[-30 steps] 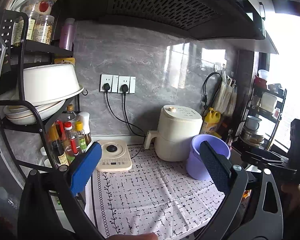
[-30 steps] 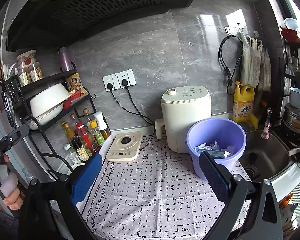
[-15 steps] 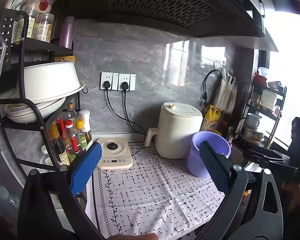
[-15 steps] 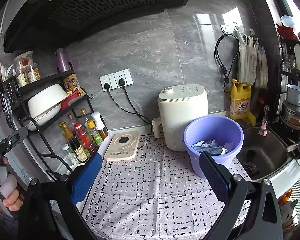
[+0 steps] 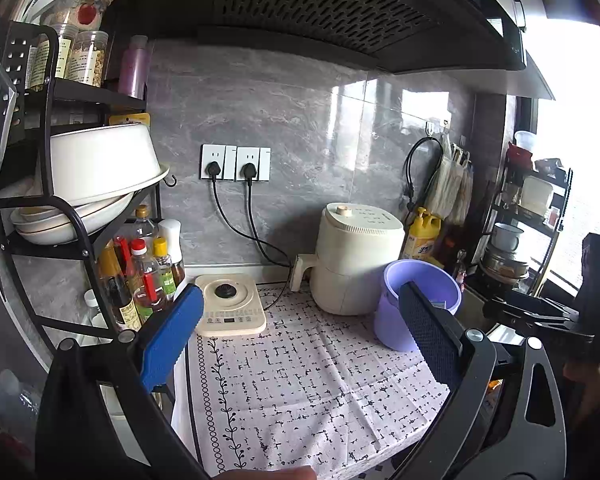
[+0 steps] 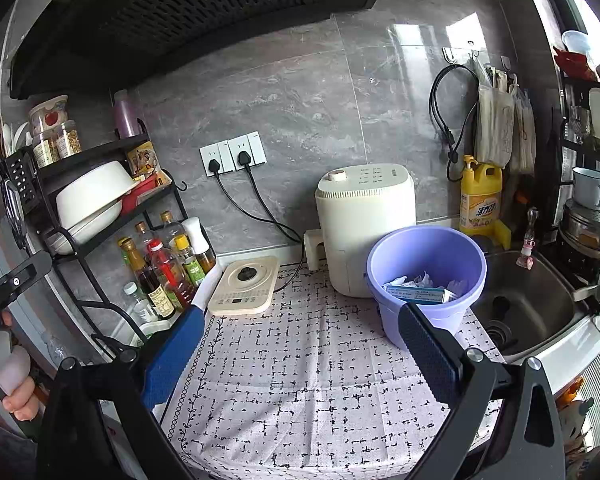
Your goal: Collect trash
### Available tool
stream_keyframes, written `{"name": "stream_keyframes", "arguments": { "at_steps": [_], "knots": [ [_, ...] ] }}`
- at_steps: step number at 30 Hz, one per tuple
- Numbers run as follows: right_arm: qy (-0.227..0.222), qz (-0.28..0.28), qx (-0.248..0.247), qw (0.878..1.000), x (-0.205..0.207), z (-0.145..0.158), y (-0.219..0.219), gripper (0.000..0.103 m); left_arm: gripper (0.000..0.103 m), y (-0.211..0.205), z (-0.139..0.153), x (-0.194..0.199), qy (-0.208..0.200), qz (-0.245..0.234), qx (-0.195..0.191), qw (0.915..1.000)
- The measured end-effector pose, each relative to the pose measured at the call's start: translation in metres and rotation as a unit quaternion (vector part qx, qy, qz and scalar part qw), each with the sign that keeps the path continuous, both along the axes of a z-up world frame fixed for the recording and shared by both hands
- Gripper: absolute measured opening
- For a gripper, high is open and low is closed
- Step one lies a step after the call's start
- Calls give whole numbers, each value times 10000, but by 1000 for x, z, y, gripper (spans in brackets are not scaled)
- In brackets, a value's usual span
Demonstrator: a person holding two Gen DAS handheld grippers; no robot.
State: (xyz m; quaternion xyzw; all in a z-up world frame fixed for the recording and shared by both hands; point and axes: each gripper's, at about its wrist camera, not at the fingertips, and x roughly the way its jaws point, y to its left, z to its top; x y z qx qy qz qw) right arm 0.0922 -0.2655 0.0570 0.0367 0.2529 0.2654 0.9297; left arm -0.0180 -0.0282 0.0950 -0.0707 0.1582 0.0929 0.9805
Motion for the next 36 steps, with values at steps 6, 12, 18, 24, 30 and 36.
{"name": "stream_keyframes", "arguments": {
  "at_steps": [6,12,18,24,30,36],
  "knots": [
    [-18,1,-13,10000,-1,0,-2,95,97,-2,1,0,-3,-13,-1,10000],
    [-12,-5,-13,10000,-1,0,-1,95,97,-5,0,1,5,-28,0,10000],
    [14,-1,5,10000,1,0,-5,95,97,-6,-3,5,55,-14,4,10000],
    [57,5,-50,10000,10,-3,-10,95,97,-7,-9,11,105,-37,-53,9999],
    [111,1,-124,9999,21,-8,-12,95,97,-7,-17,23,169,-41,-162,9997],
    [166,85,-279,9994,39,-18,-9,95,97,-3,-31,31,141,-138,-339,9992]
  ]
}}
